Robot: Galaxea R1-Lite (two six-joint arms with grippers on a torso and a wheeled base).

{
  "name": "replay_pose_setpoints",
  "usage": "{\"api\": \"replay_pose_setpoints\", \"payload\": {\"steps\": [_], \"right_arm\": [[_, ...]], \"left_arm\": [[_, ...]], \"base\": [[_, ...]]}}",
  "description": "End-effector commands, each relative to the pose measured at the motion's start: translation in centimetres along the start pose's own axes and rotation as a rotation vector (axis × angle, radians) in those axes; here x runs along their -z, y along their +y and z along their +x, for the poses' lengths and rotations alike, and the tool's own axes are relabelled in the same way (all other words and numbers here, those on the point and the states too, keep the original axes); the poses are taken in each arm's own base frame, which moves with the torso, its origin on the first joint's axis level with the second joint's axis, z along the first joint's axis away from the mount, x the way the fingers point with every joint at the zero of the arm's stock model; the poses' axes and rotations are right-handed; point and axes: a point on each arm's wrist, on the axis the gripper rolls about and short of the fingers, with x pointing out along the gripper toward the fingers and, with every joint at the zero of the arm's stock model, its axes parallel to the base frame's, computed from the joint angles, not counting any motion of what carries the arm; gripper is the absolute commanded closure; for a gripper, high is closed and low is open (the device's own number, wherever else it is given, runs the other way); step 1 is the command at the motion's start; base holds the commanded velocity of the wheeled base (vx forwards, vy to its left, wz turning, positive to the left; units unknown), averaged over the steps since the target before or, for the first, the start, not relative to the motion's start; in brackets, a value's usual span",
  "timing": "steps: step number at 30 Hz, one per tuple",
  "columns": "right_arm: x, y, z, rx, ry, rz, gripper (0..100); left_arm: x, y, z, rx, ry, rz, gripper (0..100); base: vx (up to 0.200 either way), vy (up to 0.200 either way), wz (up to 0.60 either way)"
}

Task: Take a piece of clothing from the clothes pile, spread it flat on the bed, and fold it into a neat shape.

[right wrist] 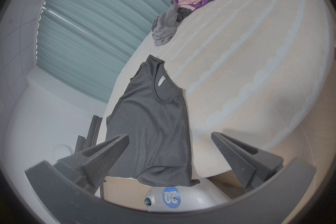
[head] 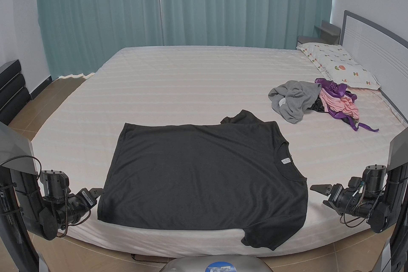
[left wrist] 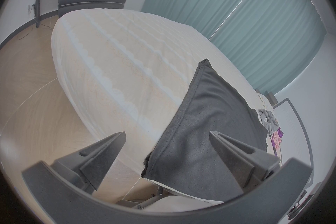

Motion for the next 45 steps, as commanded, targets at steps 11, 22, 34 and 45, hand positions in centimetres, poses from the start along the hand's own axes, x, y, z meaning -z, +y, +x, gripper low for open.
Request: {"api": "replay_pose_setpoints", "payload": {"steps": [11, 22, 34, 45], "right_arm": [[-0.2, 0.2, 0.0, -0.015, -0.016, -0.009, 0], [-0.6, 0.5, 0.0, -0.027, -0.040, -0.019, 0], [-0.6, 0.4, 0.1, -0.024, -0.036, -0.016, 0], [-0.5, 0.4, 0.2, -0.021, -0.030, -0.013, 0]], "left_arm": [[0.1, -0.4, -0.7, 0.024, -0.014, 0.013, 0], [0.1, -0.7, -0.8, 0.040, -0.018, 0.009, 0], [-0.2, -1.2, -1.3, 0.066, -0.032, -0.007, 0], [-1.1, -4.0, 0.6, 0.174, -0.068, -0.025, 0]], "base": [[0.000, 0.000, 0.00], [0.200, 0.000, 0.00], [0.017, 0.000, 0.00], [0.000, 0.000, 0.00]]}}
